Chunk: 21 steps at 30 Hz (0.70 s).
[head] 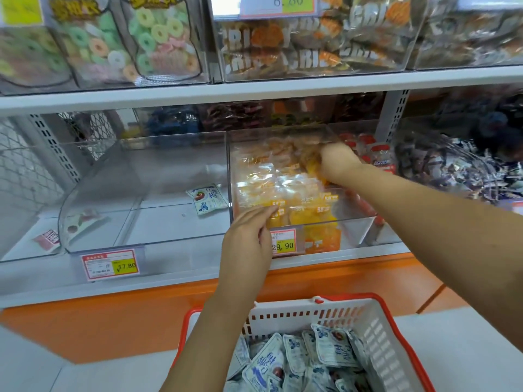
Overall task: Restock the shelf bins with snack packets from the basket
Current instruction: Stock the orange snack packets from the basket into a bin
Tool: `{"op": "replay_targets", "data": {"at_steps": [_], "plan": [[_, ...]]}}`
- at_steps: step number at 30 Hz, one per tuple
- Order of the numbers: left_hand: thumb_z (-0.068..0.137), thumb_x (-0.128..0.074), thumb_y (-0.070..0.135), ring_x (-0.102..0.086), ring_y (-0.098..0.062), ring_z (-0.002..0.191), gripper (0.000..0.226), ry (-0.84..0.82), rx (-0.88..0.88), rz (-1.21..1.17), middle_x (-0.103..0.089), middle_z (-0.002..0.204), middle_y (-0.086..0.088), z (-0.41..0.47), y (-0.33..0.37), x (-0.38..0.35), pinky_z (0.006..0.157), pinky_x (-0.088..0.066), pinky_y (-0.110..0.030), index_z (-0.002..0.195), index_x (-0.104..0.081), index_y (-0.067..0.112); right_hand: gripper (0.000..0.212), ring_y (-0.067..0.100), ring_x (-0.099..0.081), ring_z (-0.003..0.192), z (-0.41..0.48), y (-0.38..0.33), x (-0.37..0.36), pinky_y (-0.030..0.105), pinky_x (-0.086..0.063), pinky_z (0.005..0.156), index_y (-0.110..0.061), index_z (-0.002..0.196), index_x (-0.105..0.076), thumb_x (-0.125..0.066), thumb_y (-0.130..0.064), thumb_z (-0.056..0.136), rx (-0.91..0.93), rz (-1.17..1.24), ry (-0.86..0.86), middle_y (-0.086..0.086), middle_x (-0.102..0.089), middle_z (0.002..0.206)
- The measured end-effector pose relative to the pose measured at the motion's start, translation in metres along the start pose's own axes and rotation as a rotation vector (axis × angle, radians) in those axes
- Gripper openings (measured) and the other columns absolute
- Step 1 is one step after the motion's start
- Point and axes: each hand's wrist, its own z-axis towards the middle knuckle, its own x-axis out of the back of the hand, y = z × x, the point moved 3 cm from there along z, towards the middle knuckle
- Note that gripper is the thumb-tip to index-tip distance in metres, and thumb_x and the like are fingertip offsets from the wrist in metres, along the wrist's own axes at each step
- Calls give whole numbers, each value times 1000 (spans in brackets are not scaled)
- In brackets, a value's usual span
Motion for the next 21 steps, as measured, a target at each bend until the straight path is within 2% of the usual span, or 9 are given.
{"op": "replay_targets", "data": {"at_steps": [2, 6, 9, 10, 12, 14, 16, 19, 21], "plan": [[90, -52, -2, -52, -9, 120, 39, 8, 12, -44, -61, 126, 2, -7, 6, 4, 106, -37, -24, 123, -64, 15, 24, 36, -63, 98, -15, -1, 4, 36, -50, 83, 5, 102, -66, -52, -5, 85, -4, 21, -5, 25, -66, 104], [92, -55, 12, -54, -4, 119, 28, 190, 64, -224, -57, 126, 10, -39, 21, 16, 101, -42, -20, 118, -66, 14, 23, 39, -62, 99, -46, 4, 28, 38, -48, 83, 5, 101, -66, -53, -7, 85, -36, 175, 94, 27, -66, 103], [93, -55, 14, -58, 6, 99, 16, 167, 77, -261, -64, 105, 11, -70, 25, 18, 82, -43, -7, 102, -69, 15, 27, 36, -60, 95, -80, 17, 49, 38, -45, 80, 0, 92, -65, -57, -26, 91, -102, 353, 241, 22, -66, 96], [94, -56, 15, -59, 5, 89, 13, 83, 112, -254, -65, 93, 12, -81, 22, 14, 73, -43, -6, 94, -68, 17, 29, 34, -59, 88, -96, 20, 52, 36, -44, 75, -3, 80, -62, -58, -30, 90, -106, 380, 256, 18, -65, 87], [95, -55, 21, -59, -6, 72, 19, -176, 231, -173, -65, 75, 4, -107, 7, -4, 61, -41, -17, 81, -67, 14, 41, 23, -50, 64, -130, 17, 50, 31, -39, 61, -12, 59, -47, -60, -36, 90, -84, 452, 222, 5, -53, 63], [95, -54, 23, -52, -12, 59, 28, -463, 310, -33, -57, 64, -1, -139, -11, -29, 56, -37, -18, 75, -64, 7, 50, 14, -36, 51, -160, 9, 35, 20, -26, 47, -16, 53, -35, -59, -37, 91, -53, 545, 133, 0, -38, 52], [96, -51, 23, -41, -9, 52, 33, -705, 333, 69, -46, 59, -1, -173, -24, -49, 49, -30, -18, 66, -52, 10, 49, 11, -36, 50, -186, 2, 8, 22, -24, 46, -17, 54, -37, -60, -38, 91, -47, 598, 11, 0, -38, 53], [96, -49, 22, -39, -15, 52, 35, -966, 389, 68, -44, 61, -7, -220, -34, -69, 50, -26, -22, 63, -41, 13, 42, 17, -47, 53, -233, -9, -51, 28, -39, 54, -15, 59, -44, -61, -38, 90, -115, 621, -348, 5, -49, 60], [95, -49, 23, -50, -27, 62, 28, -1083, 364, 132, -51, 71, -18, -245, -33, -79, 57, -30, -27, 69, -48, 11, 30, 19, -59, 59, -278, -17, -101, 29, -50, 59, -12, 67, -54, -62, -30, 91, -148, 574, -752, 7, -62, 69]]}}
